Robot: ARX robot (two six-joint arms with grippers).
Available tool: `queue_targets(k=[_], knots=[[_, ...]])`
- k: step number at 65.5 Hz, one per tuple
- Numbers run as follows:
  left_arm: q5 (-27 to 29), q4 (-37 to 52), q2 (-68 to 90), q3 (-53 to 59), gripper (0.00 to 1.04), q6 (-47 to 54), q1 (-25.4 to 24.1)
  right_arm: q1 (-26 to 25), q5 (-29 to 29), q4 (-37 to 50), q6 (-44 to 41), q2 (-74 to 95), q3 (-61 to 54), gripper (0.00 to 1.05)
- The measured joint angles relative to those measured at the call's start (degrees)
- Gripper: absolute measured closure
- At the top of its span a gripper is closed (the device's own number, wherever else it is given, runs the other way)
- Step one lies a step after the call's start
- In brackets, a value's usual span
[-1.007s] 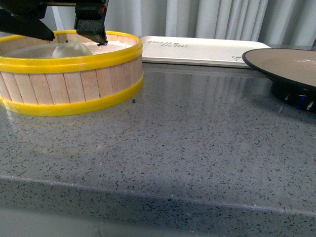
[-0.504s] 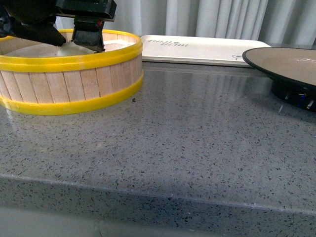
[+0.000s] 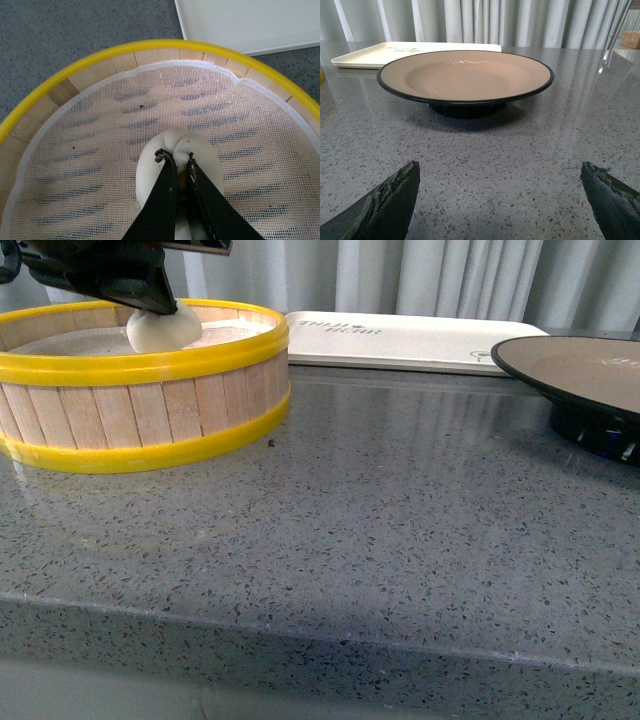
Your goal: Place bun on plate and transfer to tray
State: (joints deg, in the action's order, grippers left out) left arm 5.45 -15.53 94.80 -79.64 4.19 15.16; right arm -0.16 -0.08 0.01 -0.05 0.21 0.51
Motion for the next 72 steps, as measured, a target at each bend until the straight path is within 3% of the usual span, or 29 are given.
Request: queue_targets(k=[15, 33, 44, 72], knots=[[0.02, -2.38, -0.04, -7.96, 1.01, 0.33, 2.62, 0.00, 0.00, 0.00, 0.00, 0.00, 0.00, 0.08], [-1.16, -3.74, 4.55, -24.50, 1.01, 3.37, 18.88, 0.00, 0.02, 0.00, 0.00, 0.00, 0.00, 0.08], [-1.86, -4.31, 11.87, -28.65, 1.01, 4.96, 26.12, 0.00, 0.00, 0.00, 0.00, 0.00, 0.00, 0.08], [-2.62, -5.14, 21.57, -34.88, 1.01, 4.76, 34.42, 0.00, 0.00, 0.00, 0.00, 0.00, 0.00, 0.08]])
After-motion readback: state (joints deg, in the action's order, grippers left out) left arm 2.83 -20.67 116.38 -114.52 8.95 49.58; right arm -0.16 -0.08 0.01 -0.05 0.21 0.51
